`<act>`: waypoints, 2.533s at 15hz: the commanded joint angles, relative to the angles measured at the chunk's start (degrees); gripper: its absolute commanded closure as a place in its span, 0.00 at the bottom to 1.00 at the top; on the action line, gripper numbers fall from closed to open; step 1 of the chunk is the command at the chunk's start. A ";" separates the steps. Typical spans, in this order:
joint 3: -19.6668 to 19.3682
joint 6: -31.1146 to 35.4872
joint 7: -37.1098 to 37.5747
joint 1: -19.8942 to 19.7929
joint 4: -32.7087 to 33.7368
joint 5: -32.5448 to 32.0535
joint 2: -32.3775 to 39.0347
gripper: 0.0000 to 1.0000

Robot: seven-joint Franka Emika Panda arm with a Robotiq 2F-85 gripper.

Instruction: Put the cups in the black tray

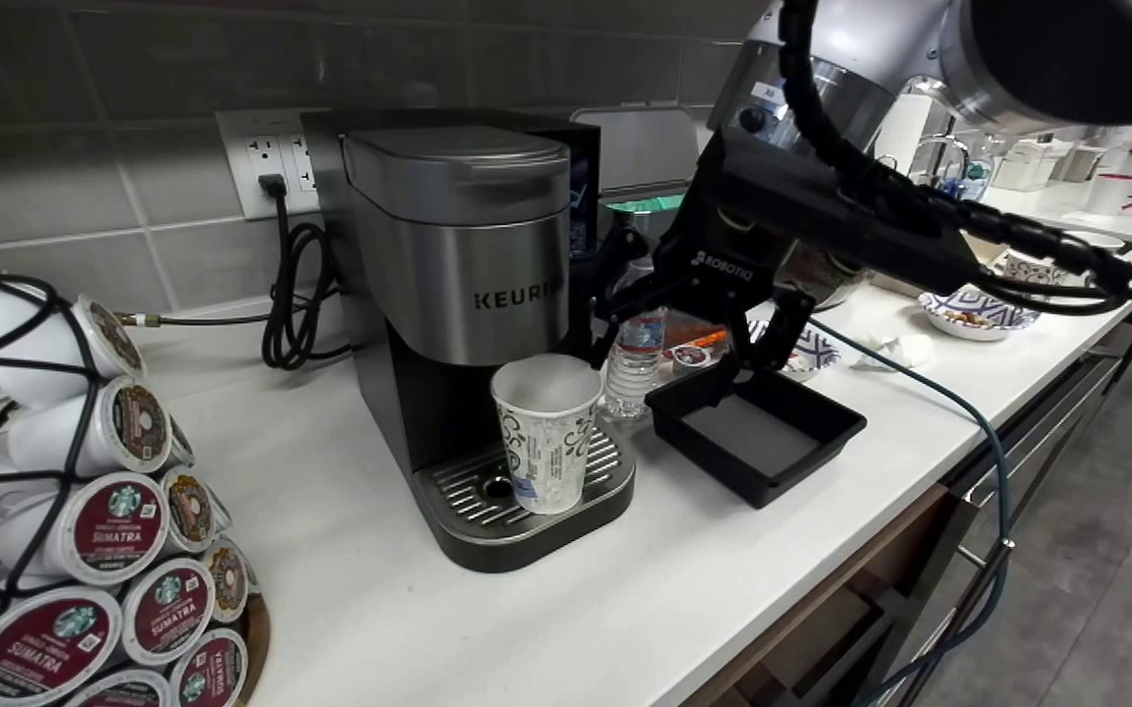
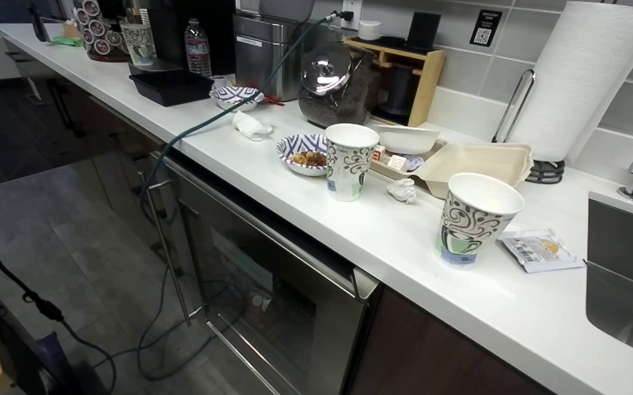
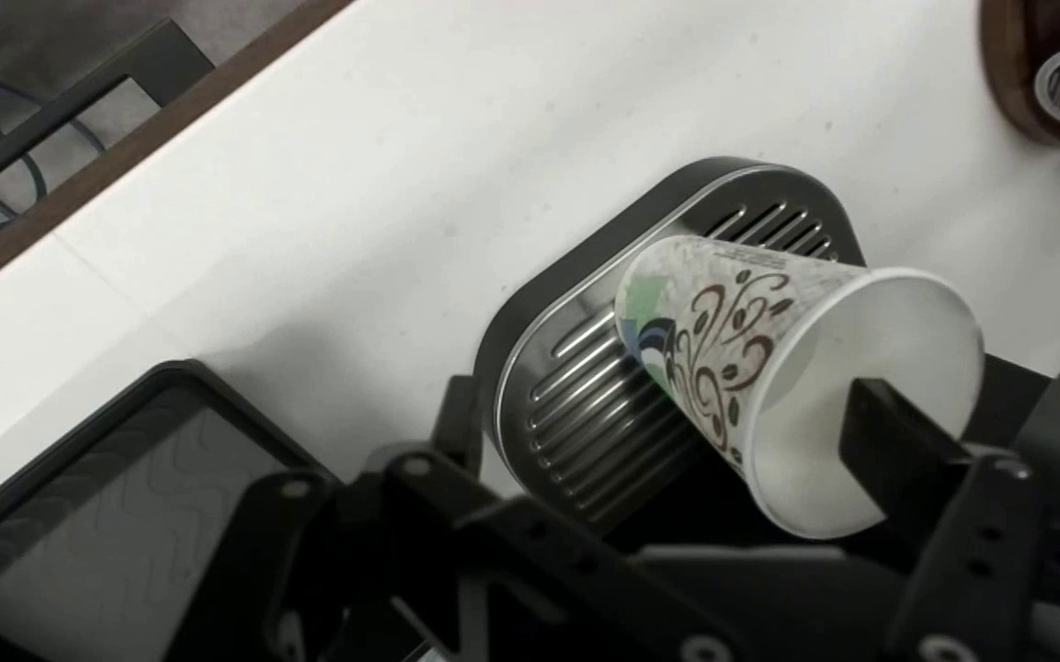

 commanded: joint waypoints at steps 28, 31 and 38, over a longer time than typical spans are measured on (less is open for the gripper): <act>-3.21 12.44 -5.76 3.03 -1.51 9.42 2.61 0.99; -4.23 11.13 -7.48 2.05 -3.47 8.12 -0.18 0.99; -8.22 5.77 -11.46 -0.57 -11.76 1.02 -9.64 0.99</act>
